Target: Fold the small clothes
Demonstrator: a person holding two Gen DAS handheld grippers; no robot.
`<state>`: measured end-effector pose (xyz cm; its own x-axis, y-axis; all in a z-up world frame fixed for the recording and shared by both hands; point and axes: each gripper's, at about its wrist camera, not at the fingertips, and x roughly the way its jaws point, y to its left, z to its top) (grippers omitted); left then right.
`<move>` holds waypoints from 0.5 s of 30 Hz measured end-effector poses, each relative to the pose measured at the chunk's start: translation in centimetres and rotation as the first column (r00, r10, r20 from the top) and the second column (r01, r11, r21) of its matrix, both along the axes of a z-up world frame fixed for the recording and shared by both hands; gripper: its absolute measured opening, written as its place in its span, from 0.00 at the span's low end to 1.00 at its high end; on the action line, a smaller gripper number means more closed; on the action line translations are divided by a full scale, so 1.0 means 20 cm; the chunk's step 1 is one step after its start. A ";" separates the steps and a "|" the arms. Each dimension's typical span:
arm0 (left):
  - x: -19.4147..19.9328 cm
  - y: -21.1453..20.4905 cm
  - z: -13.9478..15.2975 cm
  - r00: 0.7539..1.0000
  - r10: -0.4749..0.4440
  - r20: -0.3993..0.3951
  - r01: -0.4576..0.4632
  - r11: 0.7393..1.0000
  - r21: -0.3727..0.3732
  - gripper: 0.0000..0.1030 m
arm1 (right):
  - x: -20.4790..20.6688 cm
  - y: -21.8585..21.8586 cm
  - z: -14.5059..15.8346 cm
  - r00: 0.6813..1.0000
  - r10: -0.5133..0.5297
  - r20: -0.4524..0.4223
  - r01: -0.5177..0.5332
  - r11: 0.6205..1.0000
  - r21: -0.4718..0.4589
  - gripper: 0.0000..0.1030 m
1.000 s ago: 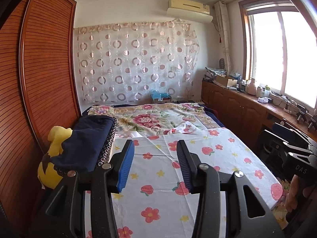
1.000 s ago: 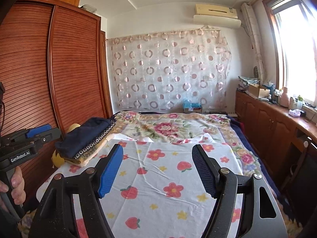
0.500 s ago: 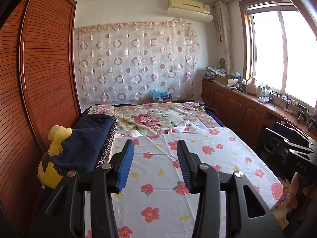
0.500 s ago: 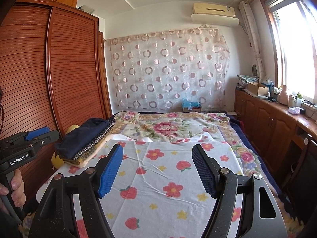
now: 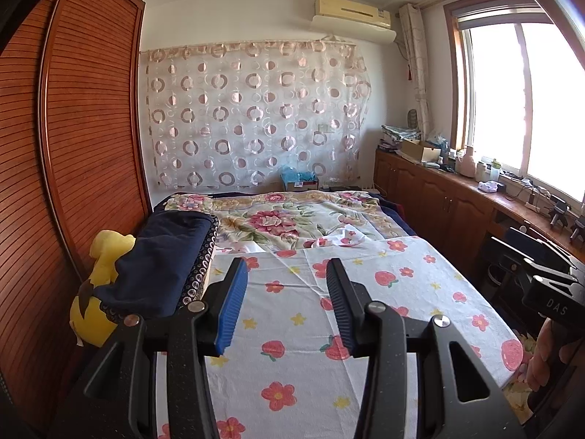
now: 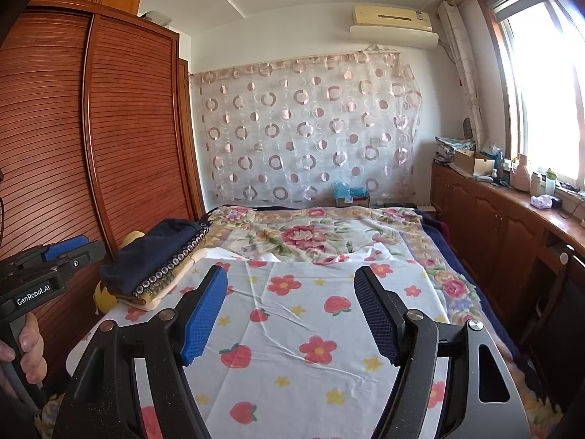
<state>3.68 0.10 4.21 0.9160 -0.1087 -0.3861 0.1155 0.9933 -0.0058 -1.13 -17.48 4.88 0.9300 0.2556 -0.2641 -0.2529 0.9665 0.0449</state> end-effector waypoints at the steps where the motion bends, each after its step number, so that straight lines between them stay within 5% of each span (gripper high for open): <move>1: 0.00 0.00 0.00 1.000 -0.001 0.000 0.001 1.000 0.000 0.45 | 0.00 0.00 0.00 1.000 0.001 0.000 -0.001 1.000 0.001 0.72; 15: 0.00 0.00 0.01 1.000 0.001 0.000 -0.001 1.000 0.000 0.45 | 0.02 -0.02 -0.02 1.000 0.004 0.001 -0.004 1.000 0.001 0.72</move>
<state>3.63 0.10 4.32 0.9163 -0.1076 -0.3859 0.1144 0.9934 -0.0054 -0.80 -17.95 4.57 0.9293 0.2599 -0.2625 -0.2571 0.9653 0.0455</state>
